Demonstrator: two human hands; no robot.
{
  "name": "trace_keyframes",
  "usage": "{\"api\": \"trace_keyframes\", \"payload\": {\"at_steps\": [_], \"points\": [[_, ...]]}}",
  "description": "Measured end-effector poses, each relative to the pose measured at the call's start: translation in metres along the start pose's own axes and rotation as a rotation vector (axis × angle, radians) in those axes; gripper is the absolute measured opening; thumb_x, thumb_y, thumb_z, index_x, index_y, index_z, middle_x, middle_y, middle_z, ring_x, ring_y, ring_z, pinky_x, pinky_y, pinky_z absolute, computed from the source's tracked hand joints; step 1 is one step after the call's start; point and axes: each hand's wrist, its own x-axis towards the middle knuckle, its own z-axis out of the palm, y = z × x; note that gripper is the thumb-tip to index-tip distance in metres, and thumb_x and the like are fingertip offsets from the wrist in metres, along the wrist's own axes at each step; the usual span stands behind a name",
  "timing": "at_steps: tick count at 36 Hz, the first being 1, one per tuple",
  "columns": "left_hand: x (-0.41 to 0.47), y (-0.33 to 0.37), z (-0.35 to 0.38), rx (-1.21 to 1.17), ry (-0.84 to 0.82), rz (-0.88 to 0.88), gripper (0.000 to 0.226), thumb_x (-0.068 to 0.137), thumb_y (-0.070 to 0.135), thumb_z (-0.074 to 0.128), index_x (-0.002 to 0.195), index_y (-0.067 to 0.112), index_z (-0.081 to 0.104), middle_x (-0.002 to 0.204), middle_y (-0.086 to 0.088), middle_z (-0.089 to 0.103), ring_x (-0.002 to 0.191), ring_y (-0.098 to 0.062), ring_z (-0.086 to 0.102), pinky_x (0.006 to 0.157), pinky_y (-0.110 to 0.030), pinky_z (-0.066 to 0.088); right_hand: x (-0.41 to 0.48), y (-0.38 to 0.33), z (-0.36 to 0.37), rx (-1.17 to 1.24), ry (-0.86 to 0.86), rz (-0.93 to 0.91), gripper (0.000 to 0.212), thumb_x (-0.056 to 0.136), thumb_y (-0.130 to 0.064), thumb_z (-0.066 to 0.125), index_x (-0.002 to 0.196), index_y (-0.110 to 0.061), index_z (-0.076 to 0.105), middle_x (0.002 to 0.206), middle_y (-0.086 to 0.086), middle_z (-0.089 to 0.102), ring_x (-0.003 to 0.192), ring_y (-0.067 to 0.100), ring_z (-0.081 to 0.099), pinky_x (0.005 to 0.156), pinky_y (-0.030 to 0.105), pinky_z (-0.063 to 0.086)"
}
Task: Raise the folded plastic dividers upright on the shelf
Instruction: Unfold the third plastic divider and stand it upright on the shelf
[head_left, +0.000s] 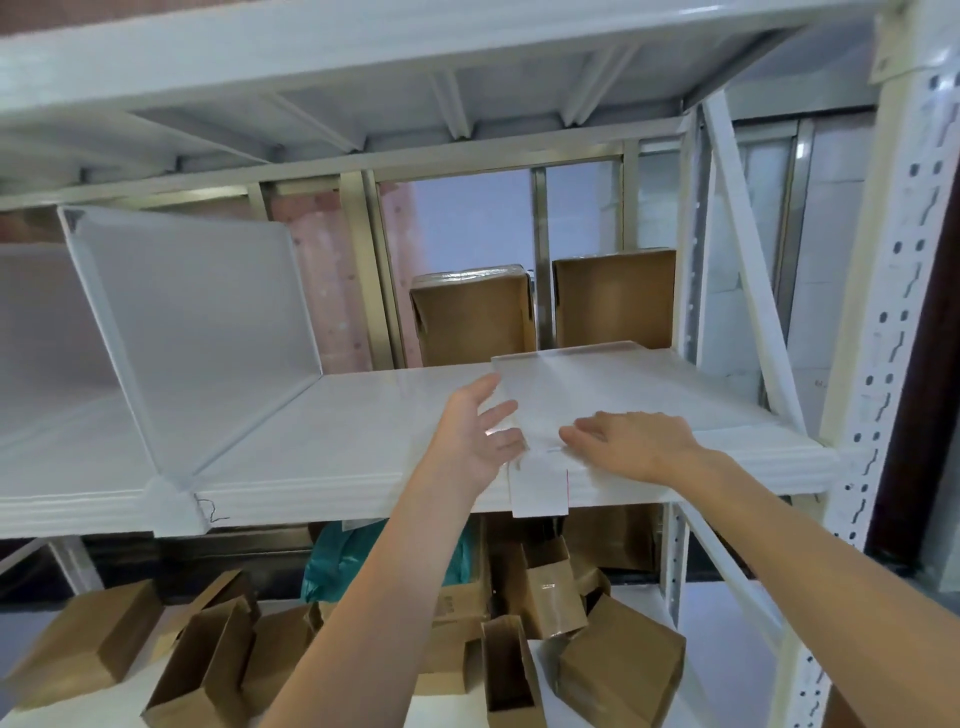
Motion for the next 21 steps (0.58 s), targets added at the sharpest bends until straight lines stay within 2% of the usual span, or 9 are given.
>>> {"api": "trace_keyframes", "payload": {"at_steps": [4,7,10,12,14,16,18,19,21], "points": [[0.000,-0.001,-0.003,-0.179,0.085,-0.036,0.048,0.089,0.031,0.060,0.133,0.018,0.046,0.127,-0.012,0.053,0.117,-0.043,0.051,0.101,-0.052,0.044,-0.003,0.004,-0.001,0.046,-0.039,0.001,0.078,0.078,-0.086,0.016,0.141,-0.045,0.037,0.149,-0.012,0.042,0.131,0.022,0.045,0.103,0.048,0.036],[-0.002,-0.002,0.000,-0.229,0.114,-0.045,0.049,0.089,0.020,0.062,0.134,0.012,0.043,0.131,-0.015,0.051,0.113,-0.036,0.056,0.097,-0.046,0.049,-0.004,0.006,-0.004,0.082,-0.013,-0.011,0.076,0.078,-0.085,0.026,0.143,-0.046,0.034,0.152,-0.012,0.038,0.134,0.022,0.042,0.106,0.046,0.035],[-0.004,0.000,0.004,-0.299,0.109,-0.051,0.051,0.088,0.011,0.063,0.134,0.007,0.042,0.127,-0.019,0.052,0.111,-0.033,0.059,0.096,-0.043,0.050,-0.004,0.010,-0.013,0.107,0.001,-0.041,0.065,0.085,-0.072,0.044,0.144,-0.045,0.034,0.147,-0.009,0.044,0.130,0.022,0.045,0.104,0.042,0.037],[-0.005,0.002,0.009,-0.338,0.097,-0.036,0.046,0.089,0.008,0.061,0.130,0.004,0.043,0.111,-0.018,0.054,0.108,-0.032,0.061,0.096,-0.042,0.051,-0.004,0.016,-0.020,0.128,0.039,-0.051,0.059,0.088,-0.060,0.052,0.143,-0.043,0.037,0.145,-0.008,0.048,0.128,0.021,0.047,0.104,0.040,0.038],[-0.009,0.004,0.016,-0.351,0.061,-0.015,0.036,0.091,0.006,0.058,0.125,0.005,0.044,0.096,-0.014,0.053,0.104,-0.030,0.062,0.097,-0.040,0.051,-0.002,0.025,-0.025,0.137,0.092,-0.003,0.055,0.091,-0.054,0.052,0.142,-0.037,0.042,0.143,-0.006,0.051,0.126,0.021,0.049,0.106,0.039,0.040],[-0.013,0.006,0.026,-0.316,-0.014,0.011,0.031,0.093,0.005,0.055,0.123,0.005,0.046,0.093,-0.011,0.054,0.094,-0.025,0.063,0.095,-0.035,0.051,-0.001,0.039,-0.028,0.029,0.146,0.084,0.049,0.095,-0.054,0.043,0.140,-0.033,0.044,0.135,-0.001,0.056,0.119,0.023,0.054,0.101,0.038,0.044],[-0.018,0.007,0.034,-0.291,-0.082,0.033,0.027,0.094,0.002,0.053,0.120,0.002,0.048,0.093,-0.010,0.055,0.084,-0.022,0.063,0.093,-0.032,0.052,-0.001,0.049,-0.025,-0.062,0.217,0.156,0.041,0.099,-0.046,0.037,0.134,-0.030,0.048,0.119,0.002,0.063,0.104,0.023,0.060,0.092,0.036,0.049],[-0.018,0.009,0.037,-0.299,-0.110,0.046,0.020,0.094,0.001,0.051,0.114,0.000,0.050,0.092,-0.010,0.057,0.083,-0.022,0.063,0.094,-0.032,0.051,-0.002,0.051,-0.024,-0.071,0.262,0.172,0.037,0.100,-0.041,0.037,0.132,-0.029,0.051,0.111,0.003,0.065,0.097,0.022,0.062,0.087,0.035,0.051],[-0.016,0.011,0.041,-0.360,-0.147,0.071,0.010,0.095,0.000,0.048,0.102,-0.004,0.054,0.097,-0.014,0.061,0.095,-0.025,0.063,0.100,-0.034,0.048,-0.004,0.047,-0.024,-0.095,0.337,0.178,0.031,0.100,-0.034,0.040,0.126,-0.028,0.056,0.097,0.001,0.066,0.080,0.018,0.062,0.073,0.030,0.051]]}}
